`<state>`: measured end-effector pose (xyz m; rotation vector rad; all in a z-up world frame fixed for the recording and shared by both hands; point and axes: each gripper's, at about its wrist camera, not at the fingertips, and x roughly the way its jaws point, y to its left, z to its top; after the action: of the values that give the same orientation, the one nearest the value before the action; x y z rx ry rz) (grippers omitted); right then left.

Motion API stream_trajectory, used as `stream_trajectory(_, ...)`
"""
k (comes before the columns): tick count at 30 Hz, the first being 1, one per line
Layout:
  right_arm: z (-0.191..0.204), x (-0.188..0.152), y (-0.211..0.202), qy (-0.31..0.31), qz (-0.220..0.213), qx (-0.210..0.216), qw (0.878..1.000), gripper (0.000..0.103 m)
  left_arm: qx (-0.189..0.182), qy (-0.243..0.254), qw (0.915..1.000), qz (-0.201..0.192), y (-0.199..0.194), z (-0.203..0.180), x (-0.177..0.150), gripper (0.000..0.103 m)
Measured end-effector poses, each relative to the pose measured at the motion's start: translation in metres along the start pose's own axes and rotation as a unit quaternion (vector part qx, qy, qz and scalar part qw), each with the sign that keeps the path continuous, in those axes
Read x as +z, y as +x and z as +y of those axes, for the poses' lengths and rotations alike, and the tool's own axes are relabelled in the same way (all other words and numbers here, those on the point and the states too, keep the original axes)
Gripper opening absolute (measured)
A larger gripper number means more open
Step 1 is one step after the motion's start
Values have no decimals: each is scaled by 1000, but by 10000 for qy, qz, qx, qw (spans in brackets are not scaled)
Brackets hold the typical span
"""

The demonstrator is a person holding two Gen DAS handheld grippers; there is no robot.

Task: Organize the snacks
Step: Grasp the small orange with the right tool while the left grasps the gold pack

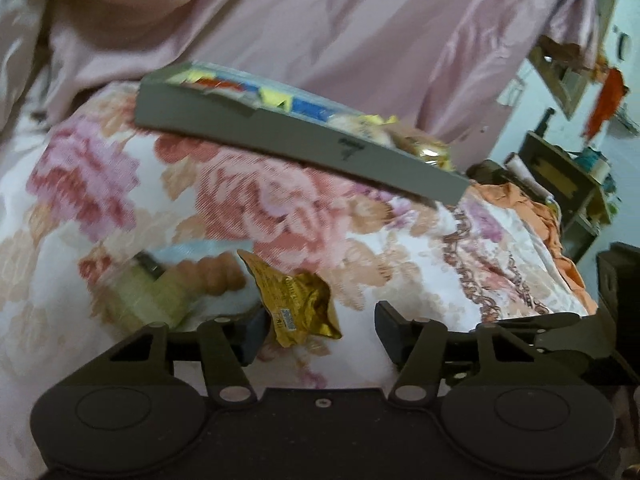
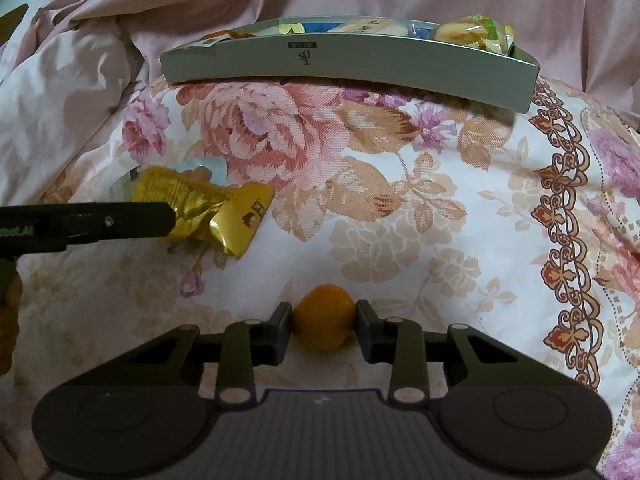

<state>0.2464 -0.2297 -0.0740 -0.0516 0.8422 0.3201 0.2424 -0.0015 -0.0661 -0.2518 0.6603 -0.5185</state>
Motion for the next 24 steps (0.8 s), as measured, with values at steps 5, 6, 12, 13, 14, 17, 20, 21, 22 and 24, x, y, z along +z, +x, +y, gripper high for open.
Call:
stream_trajectory(5, 3, 0, 0, -45, 14, -12, 10000, 37, -104, 110, 9998, -138, 2, -7, 0, 59)
stream_trajectory(6, 3, 0, 0, -70, 12, -27, 10000, 37, -111, 118, 9998, -149, 4, -8, 0, 59)
stream_trajectory(12, 4, 2, 1, -86, 46, -55, 9999, 37, -166, 155, 9995, -226, 24, -10, 2, 65)
stream_trajectory(13, 3, 3, 0, -82, 27, -78, 9999, 37, -157, 159, 9996, -199, 29, -9, 2, 65)
stream_trajectory(14, 2, 3, -1, -103, -30, -118, 9999, 37, -145, 148, 9996, -169, 33, -8, 1, 65)
stream_trajectory(17, -2, 6, -2, -118, -187, -227, 9995, 37, -69, -9, 10000, -56, 46, 1, -1, 65)
stream_trajectory(20, -12, 10, 2, 43, -211, -240, 9995, 37, -67, -240, 9997, -22, 56, 10, 1, 67)
stream_trajectory(21, -14, 12, 4, 81, -244, -241, 9994, 37, -79, -275, 9996, -11, 59, 12, 3, 68)
stream_trajectory(22, -16, 14, 5, 93, -296, -244, 9992, 37, -68, -278, 9996, 20, 61, 12, 5, 69)
stream_trajectory(24, -19, 19, 8, 92, -437, -269, 9986, 37, -98, -170, 9998, 98, 64, 9, 7, 79)
